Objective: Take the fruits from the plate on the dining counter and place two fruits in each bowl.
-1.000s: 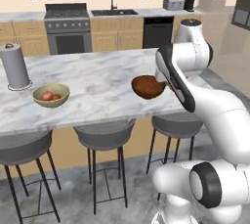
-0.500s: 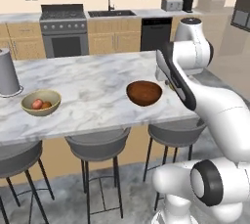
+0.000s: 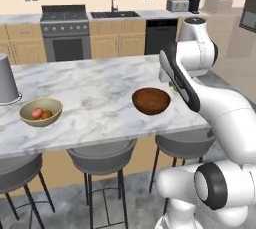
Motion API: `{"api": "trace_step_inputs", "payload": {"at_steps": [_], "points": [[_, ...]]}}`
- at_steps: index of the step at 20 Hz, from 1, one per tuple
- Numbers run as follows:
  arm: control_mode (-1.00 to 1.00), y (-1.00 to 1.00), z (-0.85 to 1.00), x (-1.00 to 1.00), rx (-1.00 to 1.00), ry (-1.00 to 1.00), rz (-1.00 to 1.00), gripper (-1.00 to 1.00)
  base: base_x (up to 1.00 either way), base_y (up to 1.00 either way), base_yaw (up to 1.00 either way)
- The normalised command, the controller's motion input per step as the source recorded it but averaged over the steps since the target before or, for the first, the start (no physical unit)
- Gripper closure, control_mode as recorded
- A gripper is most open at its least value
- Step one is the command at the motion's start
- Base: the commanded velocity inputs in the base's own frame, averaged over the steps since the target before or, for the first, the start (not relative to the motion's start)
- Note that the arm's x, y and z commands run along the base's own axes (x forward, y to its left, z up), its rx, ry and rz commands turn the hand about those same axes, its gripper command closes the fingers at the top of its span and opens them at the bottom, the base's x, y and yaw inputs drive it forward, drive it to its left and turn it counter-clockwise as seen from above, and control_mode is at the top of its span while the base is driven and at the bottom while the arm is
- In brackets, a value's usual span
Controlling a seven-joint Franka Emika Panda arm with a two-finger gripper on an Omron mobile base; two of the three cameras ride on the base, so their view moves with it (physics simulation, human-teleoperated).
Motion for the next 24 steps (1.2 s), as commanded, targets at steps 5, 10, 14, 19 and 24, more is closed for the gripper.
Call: {"api": "trace_step_inputs", "payload": {"at_steps": [5,10,14,19,24], "points": [[1.0,0.0,0.0,0.0,0.0,0.0,0.0,1.0,0.55,0.0,0.0],[1.0,0.0,0.0,0.0,0.0,0.0,0.0,1.0,0.56,0.0,0.0],[1.0,0.0,0.0,0.0,0.0,0.0,0.0,1.0,0.45,0.0,0.0],[-1.0,0.0,-0.04,0.31,0.01,0.06,0.0,1.0,0.18,0.0,0.0],[-1.0,0.0,-0.42,0.46,0.03,0.15,0.0,1.0,0.0,0.0,0.0]]}}
